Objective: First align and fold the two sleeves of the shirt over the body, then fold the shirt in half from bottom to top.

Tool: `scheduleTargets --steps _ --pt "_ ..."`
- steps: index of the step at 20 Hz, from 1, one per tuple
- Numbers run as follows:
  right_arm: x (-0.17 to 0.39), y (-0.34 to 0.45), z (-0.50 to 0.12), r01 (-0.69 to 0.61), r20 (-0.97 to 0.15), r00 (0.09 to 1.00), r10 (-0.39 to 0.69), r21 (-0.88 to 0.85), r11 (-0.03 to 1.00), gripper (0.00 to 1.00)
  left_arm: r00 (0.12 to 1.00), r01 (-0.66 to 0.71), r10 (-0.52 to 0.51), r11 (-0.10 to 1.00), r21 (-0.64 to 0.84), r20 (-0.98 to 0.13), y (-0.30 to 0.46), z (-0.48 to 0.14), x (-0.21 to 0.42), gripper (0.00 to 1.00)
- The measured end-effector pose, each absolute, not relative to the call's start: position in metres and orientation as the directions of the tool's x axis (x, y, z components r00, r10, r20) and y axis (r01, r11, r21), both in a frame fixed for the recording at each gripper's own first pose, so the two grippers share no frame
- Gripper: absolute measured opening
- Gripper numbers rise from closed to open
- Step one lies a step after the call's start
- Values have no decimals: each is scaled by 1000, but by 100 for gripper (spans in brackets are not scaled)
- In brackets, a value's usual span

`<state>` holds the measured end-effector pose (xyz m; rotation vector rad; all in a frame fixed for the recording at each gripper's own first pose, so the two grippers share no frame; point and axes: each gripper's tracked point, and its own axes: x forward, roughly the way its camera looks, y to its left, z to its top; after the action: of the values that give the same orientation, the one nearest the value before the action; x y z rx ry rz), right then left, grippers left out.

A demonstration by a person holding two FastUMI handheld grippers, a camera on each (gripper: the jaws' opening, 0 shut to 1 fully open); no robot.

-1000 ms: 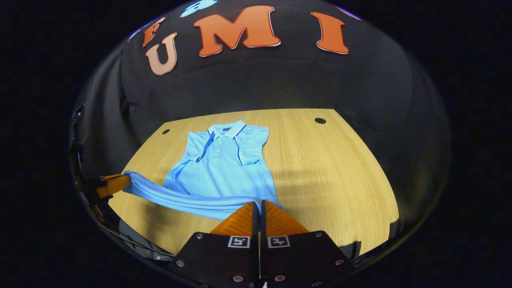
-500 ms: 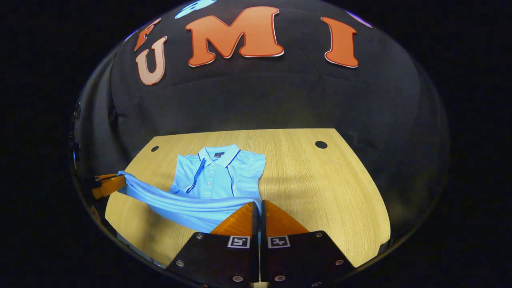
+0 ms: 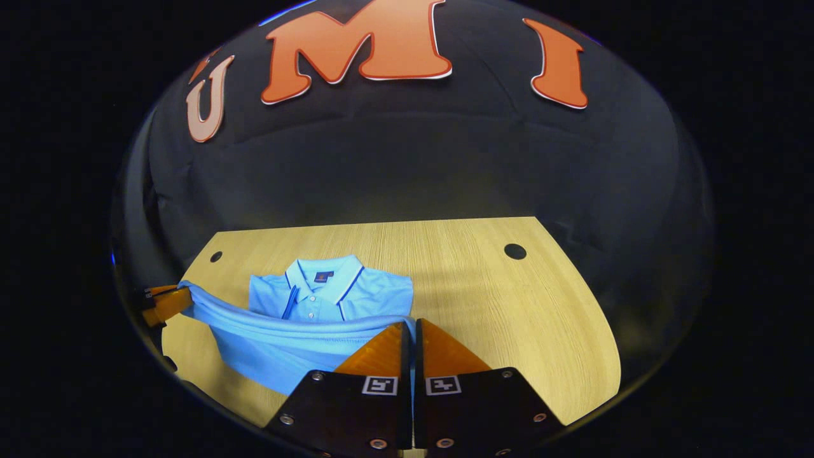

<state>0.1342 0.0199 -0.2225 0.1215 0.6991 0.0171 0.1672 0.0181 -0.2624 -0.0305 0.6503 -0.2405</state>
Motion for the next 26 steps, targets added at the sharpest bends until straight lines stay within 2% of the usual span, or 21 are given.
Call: scheduleTargets --steps 8,13,15,16,17,18,19,20,21,22,23,24,26 --pt "215 38 -256 61 -667 743 45 135 989 1 764 201 -223 974 -105 -605 29 -293 265 4" --pt "256 43 -267 65 -659 749 59 162 985 2 758 205 -191 977 -50 -624 30 -317 299 4" --pt "262 47 -271 76 -660 747 76 199 977 4 756 199 -174 979 -31 -631 29 -326 306 4" --pt "260 43 -273 94 -676 734 66 197 976 9 743 207 -179 978 -34 -645 26 -331 306 5" --pt "256 41 -276 101 -686 725 56 187 977 14 728 213 -187 976 -41 -660 22 -333 303 10" --pt "253 39 -275 99 -687 725 47 172 980 28 723 210 -190 976 -51 -664 19 -331 301 19" --pt "250 37 -268 82 -675 736 44 154 985 39 723 208 -203 975 -72 -660 14 -327 298 24" --pt "246 35 -259 63 -660 750 44 138 988 64 728 203 -211 975 -88 -653 12 -320 293 44" --pt "239 33 -252 47 -650 758 45 125 991 63 733 193 -205 977 -90 -648 13 -313 288 63" --pt "231 32 -246 36 -646 762 47 115 993 71 742 181 -195 979 -88 -641 14 -305 283 82" --pt "222 31 -239 28 -638 768 53 116 993 70 756 169 -180 982 -78 -629 15 -296 278 92" --pt "213 30 -232 21 -627 776 62 124 992 81 772 164 -170 984 -67 -613 18 -283 268 96" --pt "190 29 -213 3 -600 795 87 148 989 86 805 158 -153 987 -41 -573 18 -255 246 100"
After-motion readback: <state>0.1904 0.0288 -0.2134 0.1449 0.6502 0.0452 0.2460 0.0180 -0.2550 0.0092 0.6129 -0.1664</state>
